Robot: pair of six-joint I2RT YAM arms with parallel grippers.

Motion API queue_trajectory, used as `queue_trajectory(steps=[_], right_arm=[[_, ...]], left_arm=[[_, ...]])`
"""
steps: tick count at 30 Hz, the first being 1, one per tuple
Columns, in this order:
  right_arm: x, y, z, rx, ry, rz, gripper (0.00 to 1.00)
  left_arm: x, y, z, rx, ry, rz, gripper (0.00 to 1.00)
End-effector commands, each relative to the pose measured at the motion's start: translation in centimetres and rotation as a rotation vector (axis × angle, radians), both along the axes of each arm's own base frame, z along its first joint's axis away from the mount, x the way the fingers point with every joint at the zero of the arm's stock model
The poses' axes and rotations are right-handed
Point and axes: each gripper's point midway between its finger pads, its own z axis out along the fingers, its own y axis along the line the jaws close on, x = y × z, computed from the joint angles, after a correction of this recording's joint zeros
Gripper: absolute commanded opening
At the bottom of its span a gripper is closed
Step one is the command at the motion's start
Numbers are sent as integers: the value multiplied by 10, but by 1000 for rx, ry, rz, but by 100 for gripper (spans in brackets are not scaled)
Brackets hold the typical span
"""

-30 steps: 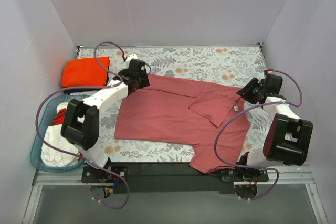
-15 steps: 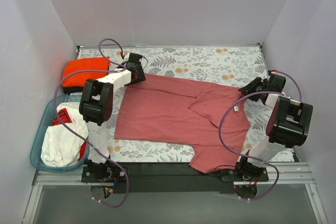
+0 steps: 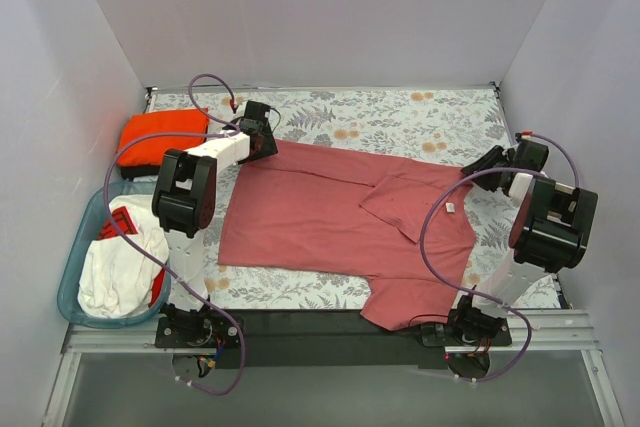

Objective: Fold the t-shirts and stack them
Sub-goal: Fold the tshirt

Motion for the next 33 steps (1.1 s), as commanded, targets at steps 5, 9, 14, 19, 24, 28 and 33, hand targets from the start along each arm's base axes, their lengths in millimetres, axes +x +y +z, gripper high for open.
queue_trajectory(steps=[5, 9, 14, 19, 24, 28, 33], right_arm=[[25, 0, 5, 11, -67, 74, 29], [26, 5, 3, 35, -68, 103, 19], [31, -3, -4, -11, -67, 113, 1], [56, -16, -6, -66, -82, 156, 1], [71, -22, -15, -90, -64, 215, 1], [75, -20, -22, -76, -55, 243, 2], [86, -30, -16, -107, -49, 231, 14]], left_arm=[[-2, 0, -9, -15, 36, 1, 62], [-7, 3, -15, -16, 55, 10, 62], [-11, 9, -23, -4, 82, 28, 62], [-13, 14, -29, 1, 107, 50, 62], [-4, 15, -34, -10, 117, 69, 61], [7, 10, -35, -26, 116, 70, 62], [24, 6, -28, -36, 91, 69, 63]])
